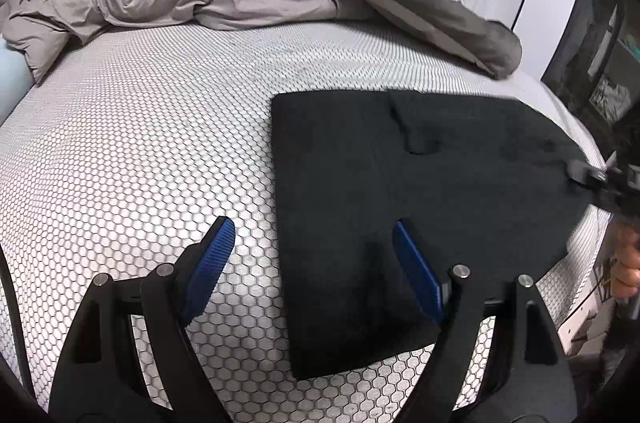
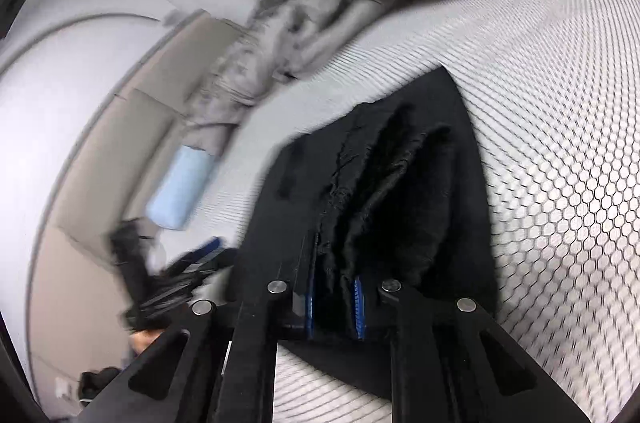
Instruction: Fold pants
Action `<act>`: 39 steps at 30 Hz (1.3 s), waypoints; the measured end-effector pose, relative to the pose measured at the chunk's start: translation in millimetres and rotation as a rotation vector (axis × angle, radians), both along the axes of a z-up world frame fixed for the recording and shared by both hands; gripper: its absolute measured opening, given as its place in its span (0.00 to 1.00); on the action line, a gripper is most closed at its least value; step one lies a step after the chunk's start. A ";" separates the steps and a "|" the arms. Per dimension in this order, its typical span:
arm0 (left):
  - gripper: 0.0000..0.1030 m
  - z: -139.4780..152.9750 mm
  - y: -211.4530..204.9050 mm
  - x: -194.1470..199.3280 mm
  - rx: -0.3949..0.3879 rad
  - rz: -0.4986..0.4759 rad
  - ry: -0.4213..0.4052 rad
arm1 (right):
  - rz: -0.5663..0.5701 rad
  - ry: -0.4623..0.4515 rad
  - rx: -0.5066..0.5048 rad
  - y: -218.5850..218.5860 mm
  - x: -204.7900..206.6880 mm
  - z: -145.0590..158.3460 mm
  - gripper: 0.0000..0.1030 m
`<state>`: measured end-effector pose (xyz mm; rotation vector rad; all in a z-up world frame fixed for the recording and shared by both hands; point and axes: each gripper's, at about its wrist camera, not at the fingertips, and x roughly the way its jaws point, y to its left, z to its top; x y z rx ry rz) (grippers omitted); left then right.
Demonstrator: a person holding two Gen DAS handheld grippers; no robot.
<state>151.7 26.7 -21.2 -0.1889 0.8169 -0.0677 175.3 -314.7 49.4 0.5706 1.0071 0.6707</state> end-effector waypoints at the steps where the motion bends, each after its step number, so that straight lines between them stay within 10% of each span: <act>1: 0.77 1.7 3.2 -1.4 -0.007 0.004 -0.004 | 0.002 0.004 0.021 -3.9 -7.4 5.6 0.13; 9: 0.77 -3.8 0.9 -9.2 0.088 0.020 -0.003 | -0.014 0.132 -0.232 -8.2 -7.1 -50.0 0.18; 17: 0.77 0.2 -66.0 -15.3 0.147 -0.226 -0.085 | -0.058 -0.216 -0.315 26.1 -38.0 30.2 0.32; 25: 0.69 -48.5 -105.9 -11.5 0.229 -0.450 0.017 | 0.306 -0.215 -0.561 144.2 -28.6 -53.7 0.32; 30: 0.69 -47.2 -75.5 -24.9 0.167 -0.416 0.001 | 0.218 -0.308 -0.821 105.0 -49.4 -41.8 0.29; 39: 0.69 -19.1 -76.6 -5.1 0.096 -0.340 -0.072 | 0.131 -0.323 -0.574 118.8 -39.7 -12.7 0.39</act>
